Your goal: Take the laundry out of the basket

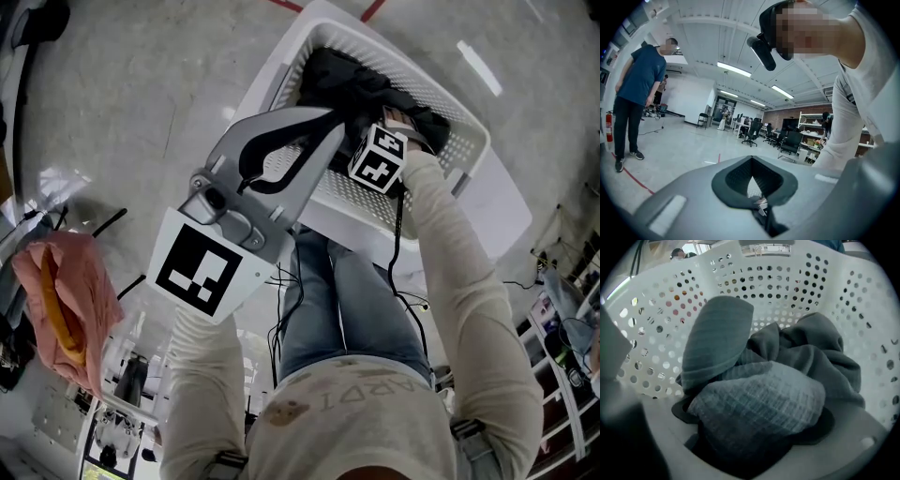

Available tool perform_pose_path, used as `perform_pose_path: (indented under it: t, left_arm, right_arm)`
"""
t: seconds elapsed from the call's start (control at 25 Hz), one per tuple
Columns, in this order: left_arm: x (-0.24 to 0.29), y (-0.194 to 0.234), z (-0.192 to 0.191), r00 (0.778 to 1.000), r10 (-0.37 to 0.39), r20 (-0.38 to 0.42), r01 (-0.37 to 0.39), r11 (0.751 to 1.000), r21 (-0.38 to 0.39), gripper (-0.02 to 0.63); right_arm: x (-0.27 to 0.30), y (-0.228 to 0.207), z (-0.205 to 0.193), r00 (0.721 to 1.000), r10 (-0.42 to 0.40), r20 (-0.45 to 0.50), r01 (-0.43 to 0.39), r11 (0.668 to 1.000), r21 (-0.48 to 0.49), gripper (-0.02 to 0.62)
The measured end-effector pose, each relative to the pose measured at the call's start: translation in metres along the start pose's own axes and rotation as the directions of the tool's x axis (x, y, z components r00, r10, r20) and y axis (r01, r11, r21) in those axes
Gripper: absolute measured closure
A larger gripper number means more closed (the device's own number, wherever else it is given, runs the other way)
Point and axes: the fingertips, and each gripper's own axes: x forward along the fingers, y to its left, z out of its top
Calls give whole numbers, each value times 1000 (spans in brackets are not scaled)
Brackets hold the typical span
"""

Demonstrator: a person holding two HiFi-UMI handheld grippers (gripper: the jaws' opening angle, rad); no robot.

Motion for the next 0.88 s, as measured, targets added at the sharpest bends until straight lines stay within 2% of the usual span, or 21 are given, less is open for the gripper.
perform_pose_path:
  t: [0.2,0.28,0.32,0.4,0.44,0.56,0.72,0.88]
  left_arm:
    - [0,4,-8,1000,-1,5,1,1000,-21,606]
    - [1,4,-11,1000,-3,3,3,1000,-26,606]
    - [2,3,-13,1000,-5,1,5,1000,-27,606]
    - [2,0,-14,1000,-10,-2,10,1000,-27,606]
    - [1,-1,-14,1000,-11,-3,11,1000,-26,606]
    - [-2,1,-13,1000,-6,2,6,999,-31,606]
    - [-3,2,-11,1000,7,14,-7,1000,-30,606]
    - [-7,-4,-9,1000,10,11,-10,1000,-19,606]
  right_arm:
    - [15,-2,-1,999,-45,-12,45,999,-22,19]
    - [17,-2,-2,996,-89,-18,88,996,-29,57]
    - [18,1,-3,994,-105,-23,104,994,-32,97]
    - [19,9,-5,991,-127,-39,125,991,-37,215]
    - [20,12,-5,990,-137,-46,135,990,-41,249]
    - [21,12,-4,987,-154,-43,152,987,-52,248]
    - [24,11,-2,991,-131,-28,129,991,-41,242]
    - [12,3,2,990,-143,6,143,990,20,349]
